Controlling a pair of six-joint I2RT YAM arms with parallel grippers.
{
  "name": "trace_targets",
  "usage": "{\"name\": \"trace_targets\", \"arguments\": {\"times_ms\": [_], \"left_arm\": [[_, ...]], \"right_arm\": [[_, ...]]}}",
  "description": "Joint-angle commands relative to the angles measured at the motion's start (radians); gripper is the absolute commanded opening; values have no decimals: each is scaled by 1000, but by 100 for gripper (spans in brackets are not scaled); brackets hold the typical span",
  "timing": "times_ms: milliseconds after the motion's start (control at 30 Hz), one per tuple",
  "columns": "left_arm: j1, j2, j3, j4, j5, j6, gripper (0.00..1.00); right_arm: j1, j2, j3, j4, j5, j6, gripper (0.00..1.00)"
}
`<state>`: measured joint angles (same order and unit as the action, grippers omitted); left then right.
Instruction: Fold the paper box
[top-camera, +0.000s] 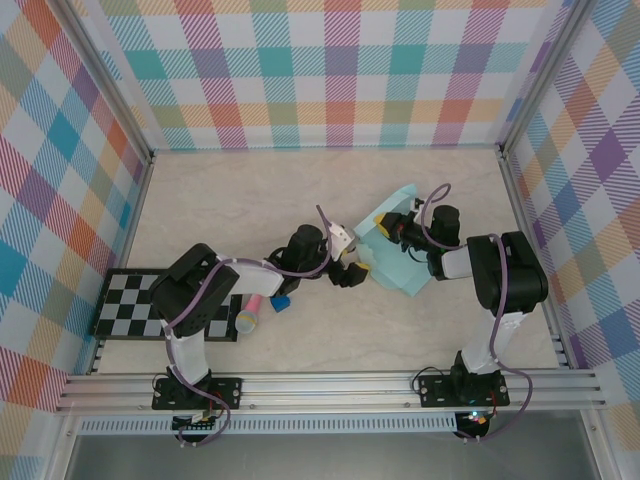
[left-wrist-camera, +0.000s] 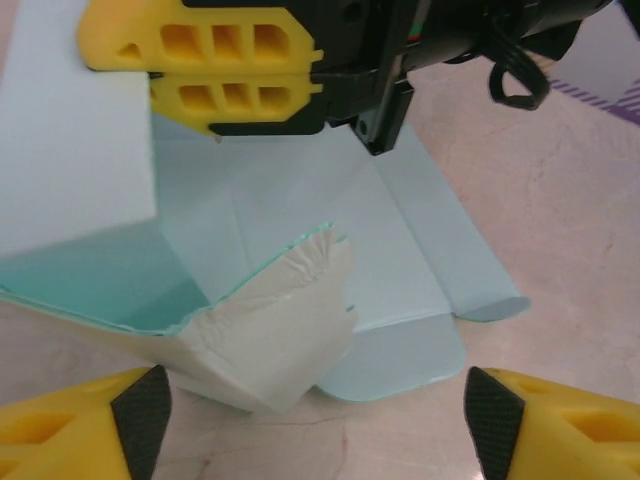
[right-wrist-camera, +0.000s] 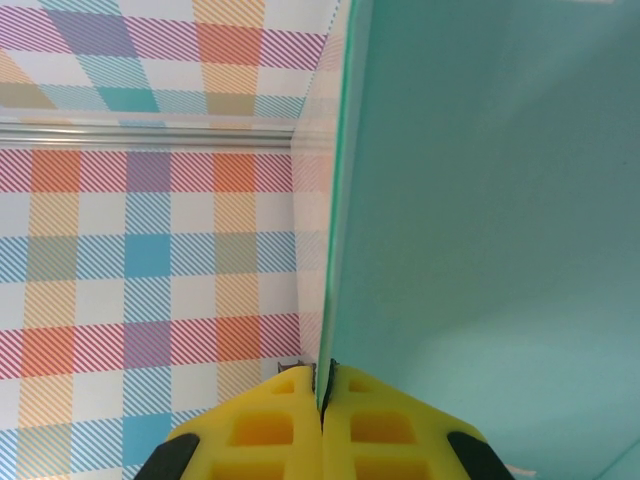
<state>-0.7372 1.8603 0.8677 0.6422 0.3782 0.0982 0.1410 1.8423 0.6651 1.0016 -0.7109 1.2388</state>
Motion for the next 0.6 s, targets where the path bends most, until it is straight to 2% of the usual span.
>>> {"name": "trace_targets", "arguments": {"times_ms": [0,133,300,567], "left_arm": [[13,3,11,-55,-78,64,70],[12,38,49,-28,-72,29,68],[2,68,72,15,-168,-20,50],[-31,92,101,71,-256,-89,41]], "right_arm": [[0,24,21,-4,2,-33,0],[0,21,17,-7,5,-33,0],[0,18,9,-3,13,-29,0],[7,14,12,-3,14,-25,0]]}}
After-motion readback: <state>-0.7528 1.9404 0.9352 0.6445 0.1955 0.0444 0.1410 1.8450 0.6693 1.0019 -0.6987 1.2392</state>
